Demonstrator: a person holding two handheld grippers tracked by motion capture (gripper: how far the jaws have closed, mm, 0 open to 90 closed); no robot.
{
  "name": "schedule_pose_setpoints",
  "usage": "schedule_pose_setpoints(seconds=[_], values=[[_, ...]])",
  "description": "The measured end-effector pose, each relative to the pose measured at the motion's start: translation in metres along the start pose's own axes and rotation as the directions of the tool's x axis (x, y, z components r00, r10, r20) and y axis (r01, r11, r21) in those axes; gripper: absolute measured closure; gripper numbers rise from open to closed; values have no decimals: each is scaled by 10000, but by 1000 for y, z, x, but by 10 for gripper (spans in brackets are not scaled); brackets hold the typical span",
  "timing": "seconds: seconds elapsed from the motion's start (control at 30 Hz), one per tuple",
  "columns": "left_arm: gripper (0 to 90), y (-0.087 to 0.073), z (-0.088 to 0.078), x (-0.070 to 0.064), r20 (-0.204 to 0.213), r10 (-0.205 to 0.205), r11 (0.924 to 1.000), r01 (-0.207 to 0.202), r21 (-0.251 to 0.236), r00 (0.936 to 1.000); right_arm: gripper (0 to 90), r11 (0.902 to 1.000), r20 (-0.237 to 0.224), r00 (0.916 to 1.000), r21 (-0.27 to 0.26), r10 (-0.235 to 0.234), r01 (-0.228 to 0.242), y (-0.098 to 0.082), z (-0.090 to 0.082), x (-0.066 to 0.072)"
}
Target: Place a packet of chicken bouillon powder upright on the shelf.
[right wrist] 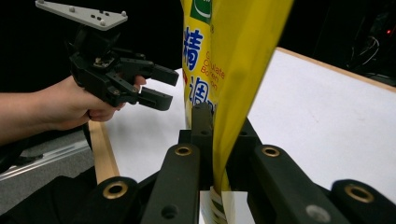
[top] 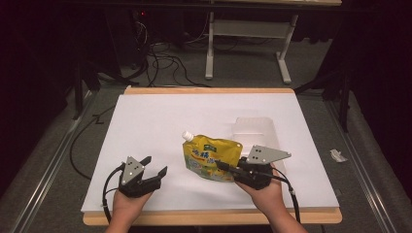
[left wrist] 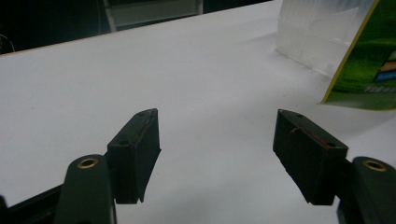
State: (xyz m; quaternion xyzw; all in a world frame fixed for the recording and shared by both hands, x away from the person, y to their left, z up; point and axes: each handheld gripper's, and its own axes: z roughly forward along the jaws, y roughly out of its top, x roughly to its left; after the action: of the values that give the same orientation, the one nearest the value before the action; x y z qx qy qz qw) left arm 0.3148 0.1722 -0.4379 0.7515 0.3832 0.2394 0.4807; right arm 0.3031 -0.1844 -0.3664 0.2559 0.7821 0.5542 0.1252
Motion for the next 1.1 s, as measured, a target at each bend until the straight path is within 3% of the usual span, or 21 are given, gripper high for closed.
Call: schedule_pose_setpoints(seconds=[0.2,0.5,0.57,0.67,0.7,1.1], values=[[324,-1,-2,0,-12,-78,10000,78,-63,10000,861,9997,230,9997,-264,9,-3,10,-15,-8],[329,0,0,0,-7,-45,9999,45,-101,10000,865,9995,983,9949,-267,213,-187,17,-45,-36],[329,0,0,0,-2,-41,9999,41,-114,10000,866,9990,1207,9919,-259,390,-361,18,-54,-48],[329,0,-1,1,9,-59,9999,59,-110,10000,866,9984,1354,9895,-295,512,-476,19,-58,-53],[329,0,-1,1,13,-71,9999,71,-107,10000,866,9980,1595,9853,-294,603,-564,19,-64,-62],[330,-1,-1,1,83,-92,9999,93,-107,9999,866,9964,2309,9693,-112,849,-846,16,-79,-92]])
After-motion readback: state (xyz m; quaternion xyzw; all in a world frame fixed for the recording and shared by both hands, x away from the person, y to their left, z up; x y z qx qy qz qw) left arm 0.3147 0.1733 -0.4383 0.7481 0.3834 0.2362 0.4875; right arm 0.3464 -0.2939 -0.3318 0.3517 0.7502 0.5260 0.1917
